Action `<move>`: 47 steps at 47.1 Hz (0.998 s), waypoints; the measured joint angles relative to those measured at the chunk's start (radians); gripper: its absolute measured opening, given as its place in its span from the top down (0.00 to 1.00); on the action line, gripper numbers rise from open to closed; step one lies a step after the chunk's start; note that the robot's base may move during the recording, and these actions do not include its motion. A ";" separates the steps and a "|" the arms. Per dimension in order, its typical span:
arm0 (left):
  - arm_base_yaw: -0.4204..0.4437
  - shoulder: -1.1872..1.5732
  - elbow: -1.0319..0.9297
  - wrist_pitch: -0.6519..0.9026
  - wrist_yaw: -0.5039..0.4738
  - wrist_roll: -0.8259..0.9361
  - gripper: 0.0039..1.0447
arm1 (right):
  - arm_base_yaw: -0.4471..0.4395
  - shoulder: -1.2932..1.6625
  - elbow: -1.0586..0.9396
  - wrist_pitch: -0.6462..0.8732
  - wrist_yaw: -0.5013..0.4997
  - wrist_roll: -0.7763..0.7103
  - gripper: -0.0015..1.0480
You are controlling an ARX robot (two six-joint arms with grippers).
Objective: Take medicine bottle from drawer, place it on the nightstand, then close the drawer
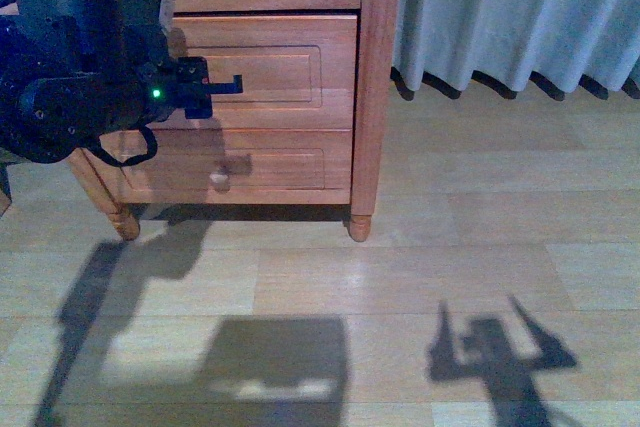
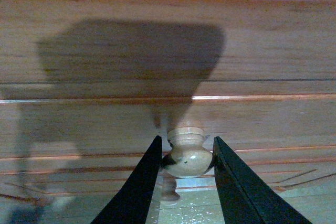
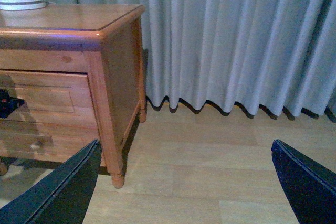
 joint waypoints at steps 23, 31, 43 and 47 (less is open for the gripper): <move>-0.014 -0.196 -0.410 0.170 -0.027 -0.023 0.76 | 0.000 0.000 0.000 0.000 0.000 0.000 0.07; -0.034 -0.308 -0.620 0.233 -0.042 -0.046 0.76 | 0.000 0.000 0.000 0.000 0.000 0.000 0.07; -0.055 -0.423 -0.825 0.283 -0.057 -0.094 0.76 | 0.000 0.000 0.000 0.000 0.000 0.000 0.07; -0.066 -0.450 -0.874 0.297 -0.069 -0.113 0.76 | 0.000 0.000 0.000 0.000 0.000 0.000 0.07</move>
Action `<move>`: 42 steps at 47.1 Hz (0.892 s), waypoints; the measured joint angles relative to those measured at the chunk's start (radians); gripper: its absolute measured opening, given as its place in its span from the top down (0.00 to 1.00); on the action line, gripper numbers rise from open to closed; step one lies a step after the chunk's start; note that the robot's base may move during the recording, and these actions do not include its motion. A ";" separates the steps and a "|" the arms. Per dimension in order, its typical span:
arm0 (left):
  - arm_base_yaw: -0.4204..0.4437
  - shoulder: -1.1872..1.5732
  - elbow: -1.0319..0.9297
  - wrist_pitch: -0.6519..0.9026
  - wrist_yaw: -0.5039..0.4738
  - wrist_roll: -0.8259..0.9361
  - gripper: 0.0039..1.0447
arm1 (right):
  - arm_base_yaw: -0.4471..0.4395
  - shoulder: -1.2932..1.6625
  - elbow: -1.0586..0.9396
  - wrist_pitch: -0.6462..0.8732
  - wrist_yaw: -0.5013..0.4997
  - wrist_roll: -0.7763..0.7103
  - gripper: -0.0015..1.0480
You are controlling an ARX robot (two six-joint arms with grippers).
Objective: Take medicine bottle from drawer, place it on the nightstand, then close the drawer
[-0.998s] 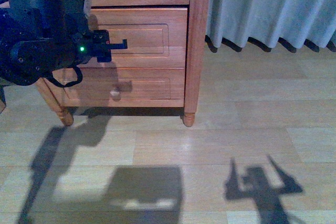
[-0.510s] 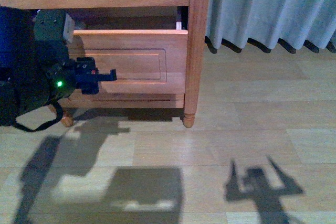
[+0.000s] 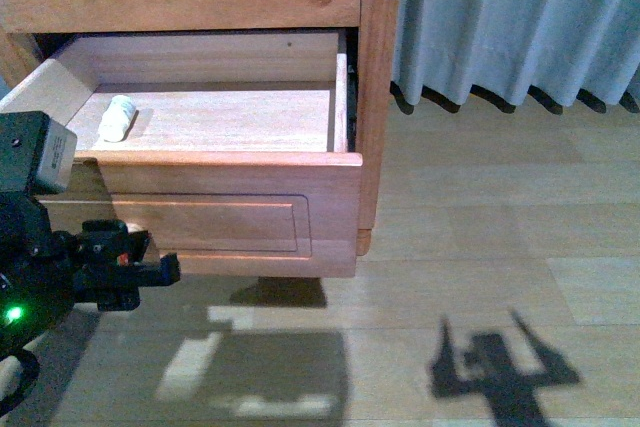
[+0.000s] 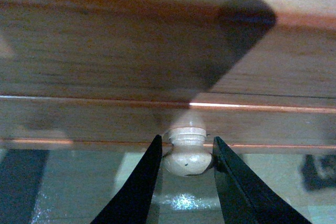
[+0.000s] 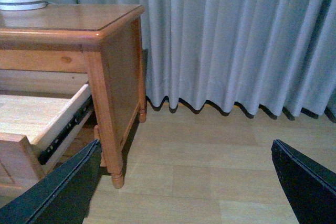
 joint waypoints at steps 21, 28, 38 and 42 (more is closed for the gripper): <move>-0.082 -0.063 -0.121 0.042 -0.079 -0.101 0.76 | 0.000 0.000 0.000 0.000 0.000 0.000 0.07; -0.134 -0.082 -0.129 0.041 -0.132 -0.146 0.76 | 0.000 0.000 0.000 0.000 0.000 0.000 0.07; -0.178 -0.100 -0.161 0.003 -0.072 -0.200 0.52 | 0.000 0.000 0.000 0.000 -0.001 0.000 0.07; -0.172 -0.116 -0.162 -0.013 -0.056 -0.201 0.35 | 0.000 0.000 0.000 0.000 0.000 0.000 0.07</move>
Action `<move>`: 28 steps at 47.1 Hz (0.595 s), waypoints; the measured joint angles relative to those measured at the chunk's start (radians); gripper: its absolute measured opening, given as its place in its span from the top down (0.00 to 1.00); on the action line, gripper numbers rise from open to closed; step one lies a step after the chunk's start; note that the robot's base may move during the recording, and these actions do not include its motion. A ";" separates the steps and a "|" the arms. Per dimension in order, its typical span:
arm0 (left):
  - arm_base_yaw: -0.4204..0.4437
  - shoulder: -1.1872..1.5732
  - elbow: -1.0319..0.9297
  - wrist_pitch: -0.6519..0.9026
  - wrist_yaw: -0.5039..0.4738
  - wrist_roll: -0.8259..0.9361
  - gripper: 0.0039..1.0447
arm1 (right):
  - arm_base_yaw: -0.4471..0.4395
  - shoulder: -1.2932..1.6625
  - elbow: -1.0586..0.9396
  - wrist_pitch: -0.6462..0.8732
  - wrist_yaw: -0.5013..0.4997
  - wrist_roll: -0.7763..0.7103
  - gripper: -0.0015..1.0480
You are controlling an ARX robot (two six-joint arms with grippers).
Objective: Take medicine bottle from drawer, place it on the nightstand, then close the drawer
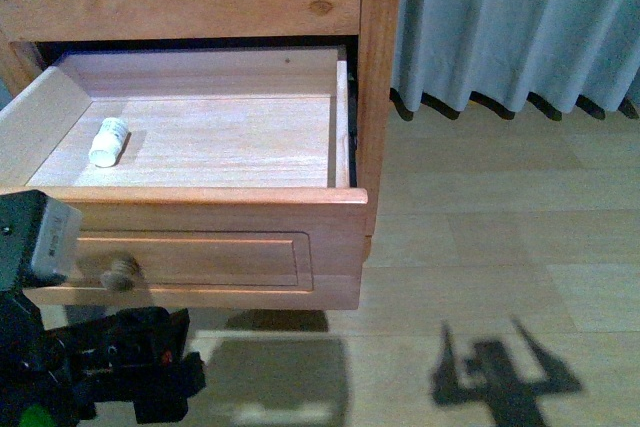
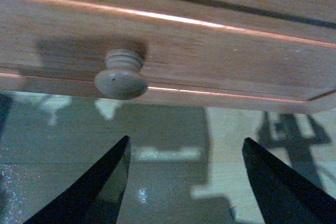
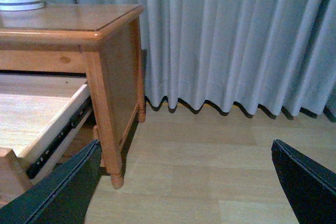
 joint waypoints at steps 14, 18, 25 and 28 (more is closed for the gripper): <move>0.129 -0.359 0.002 -0.324 0.093 0.029 0.06 | 0.000 0.000 0.000 0.000 0.000 0.000 0.07; 0.156 -0.478 0.013 -0.439 0.119 0.041 0.06 | 0.000 0.000 0.000 0.000 0.000 0.000 0.07; 0.191 -0.733 0.060 -0.679 0.163 0.056 0.06 | 0.000 0.000 0.000 0.000 0.000 0.000 0.07; 0.195 -0.837 0.085 -0.773 0.185 0.062 0.06 | 0.000 0.000 0.000 0.000 0.000 0.000 0.07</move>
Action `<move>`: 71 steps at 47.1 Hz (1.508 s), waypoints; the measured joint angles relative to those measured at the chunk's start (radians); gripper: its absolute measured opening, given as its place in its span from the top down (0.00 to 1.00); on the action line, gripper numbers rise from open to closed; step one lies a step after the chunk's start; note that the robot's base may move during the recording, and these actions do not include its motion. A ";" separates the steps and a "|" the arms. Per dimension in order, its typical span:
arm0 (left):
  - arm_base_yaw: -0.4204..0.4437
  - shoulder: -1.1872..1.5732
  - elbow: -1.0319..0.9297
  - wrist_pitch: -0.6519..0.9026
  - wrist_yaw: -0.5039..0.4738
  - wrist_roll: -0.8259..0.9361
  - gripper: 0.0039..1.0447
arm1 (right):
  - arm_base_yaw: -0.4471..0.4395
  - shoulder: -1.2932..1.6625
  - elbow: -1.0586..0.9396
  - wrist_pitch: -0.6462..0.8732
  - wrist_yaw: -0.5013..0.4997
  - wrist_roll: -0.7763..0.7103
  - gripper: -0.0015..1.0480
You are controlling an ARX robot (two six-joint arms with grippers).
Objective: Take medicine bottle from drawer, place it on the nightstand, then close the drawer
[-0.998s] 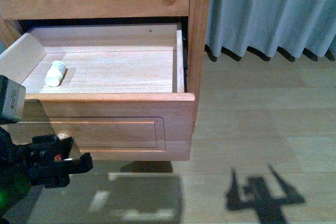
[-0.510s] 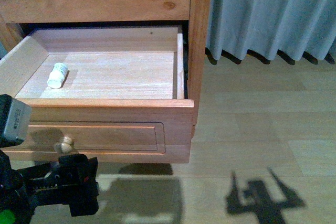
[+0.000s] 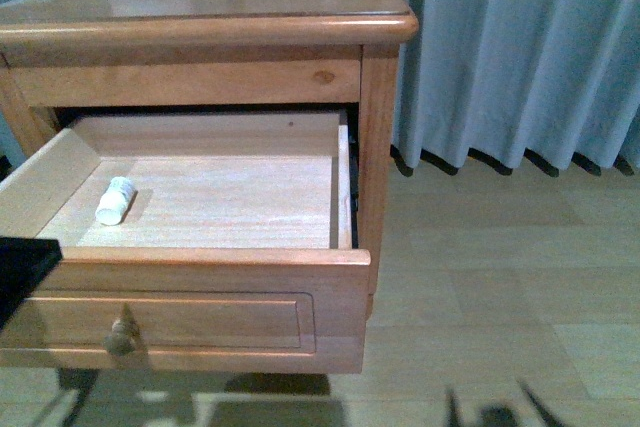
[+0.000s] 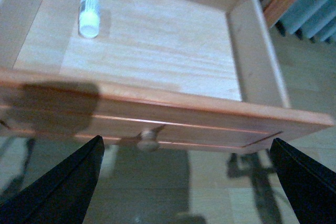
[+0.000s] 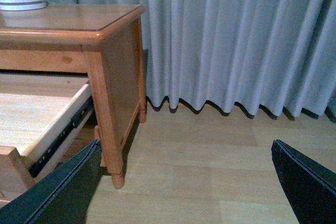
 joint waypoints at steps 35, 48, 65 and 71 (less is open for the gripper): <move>0.163 -0.636 -0.225 0.049 -0.097 0.279 0.97 | 0.000 0.000 0.000 0.000 0.004 0.000 0.07; 0.206 -0.705 -0.263 0.023 -0.089 0.282 0.97 | 0.000 0.000 0.000 -0.001 -0.006 0.000 0.07; 0.208 -0.925 -0.324 -0.154 -0.083 0.282 0.97 | 0.000 0.000 0.000 -0.001 -0.001 0.000 0.07; 0.208 -0.951 -0.325 -0.161 -0.083 0.282 0.97 | 0.000 0.000 0.000 -0.001 0.000 0.000 0.07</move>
